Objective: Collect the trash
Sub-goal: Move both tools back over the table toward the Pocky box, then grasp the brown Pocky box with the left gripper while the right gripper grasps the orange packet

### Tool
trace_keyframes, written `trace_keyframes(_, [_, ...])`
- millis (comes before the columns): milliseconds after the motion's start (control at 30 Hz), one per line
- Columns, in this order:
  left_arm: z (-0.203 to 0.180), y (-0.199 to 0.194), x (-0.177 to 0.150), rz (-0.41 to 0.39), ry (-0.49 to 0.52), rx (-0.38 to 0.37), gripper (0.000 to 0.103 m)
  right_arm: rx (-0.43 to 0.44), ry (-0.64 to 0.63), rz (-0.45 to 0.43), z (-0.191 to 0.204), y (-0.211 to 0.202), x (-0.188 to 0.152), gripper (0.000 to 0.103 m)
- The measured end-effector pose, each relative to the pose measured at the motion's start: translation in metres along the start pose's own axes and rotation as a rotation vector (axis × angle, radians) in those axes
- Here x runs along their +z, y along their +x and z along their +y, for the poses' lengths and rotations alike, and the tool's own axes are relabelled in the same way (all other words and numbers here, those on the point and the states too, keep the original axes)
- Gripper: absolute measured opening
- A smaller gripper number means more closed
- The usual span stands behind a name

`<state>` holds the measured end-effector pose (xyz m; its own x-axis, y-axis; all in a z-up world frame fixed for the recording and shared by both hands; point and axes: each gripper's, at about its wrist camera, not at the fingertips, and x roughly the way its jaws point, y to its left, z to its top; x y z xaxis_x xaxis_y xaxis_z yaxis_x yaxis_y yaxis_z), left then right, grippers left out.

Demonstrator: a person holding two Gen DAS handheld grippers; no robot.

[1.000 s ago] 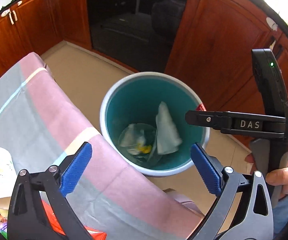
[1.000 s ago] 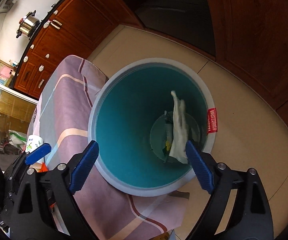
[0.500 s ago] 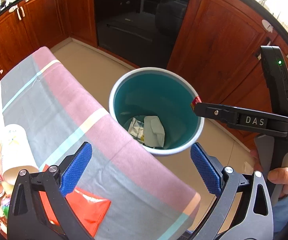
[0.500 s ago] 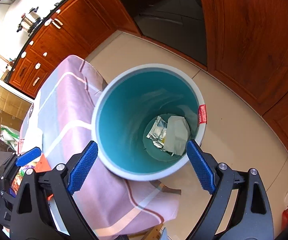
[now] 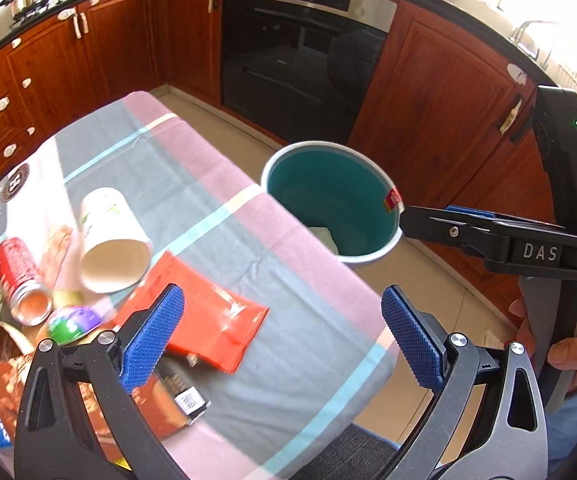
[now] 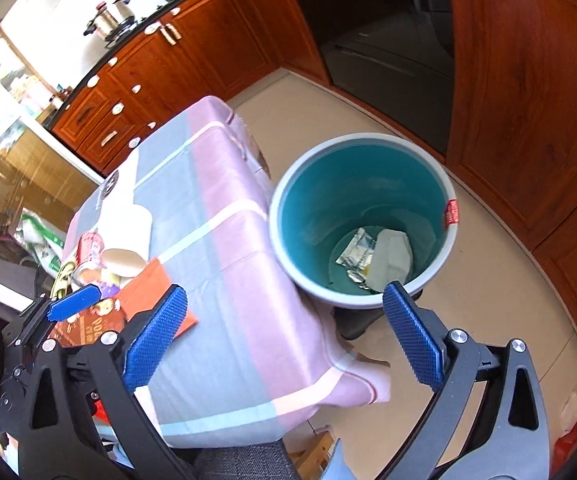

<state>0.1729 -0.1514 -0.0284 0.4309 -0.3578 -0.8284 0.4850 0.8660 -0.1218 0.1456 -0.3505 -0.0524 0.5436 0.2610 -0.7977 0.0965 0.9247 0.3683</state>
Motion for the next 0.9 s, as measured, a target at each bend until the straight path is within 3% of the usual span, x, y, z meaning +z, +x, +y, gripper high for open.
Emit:
trace_keyframes(167, [0.035, -0.028, -0.032, -0.011, -0.031, 0.073, 0.099, 0.023, -0.064, 0.036, 0.039, 0.004, -0.015, 0.094])
trace_keyframes(533, [0.152, -0.084, -0.112, 0.006, -0.227, 0.187, 0.099, 0.070, -0.210, 0.153, 0.128, 0.050, -0.050, 0.094])
trace_keyframes(633, [0.174, -0.088, -0.130, 0.014, -0.276, 0.158, 0.099, 0.076, -0.269, 0.164, 0.149, 0.060, -0.063, 0.094])
trace_keyframes(733, [0.184, -0.086, -0.138, 0.011, -0.324, 0.076, 0.099, 0.030, -0.331, 0.170, 0.165, 0.068, -0.079, 0.094])
trace_keyframes(900, [0.184, -0.077, -0.137, 0.019, -0.306, -0.013, 0.099, 0.024, -0.320, 0.210, 0.166, 0.078, -0.093, 0.094])
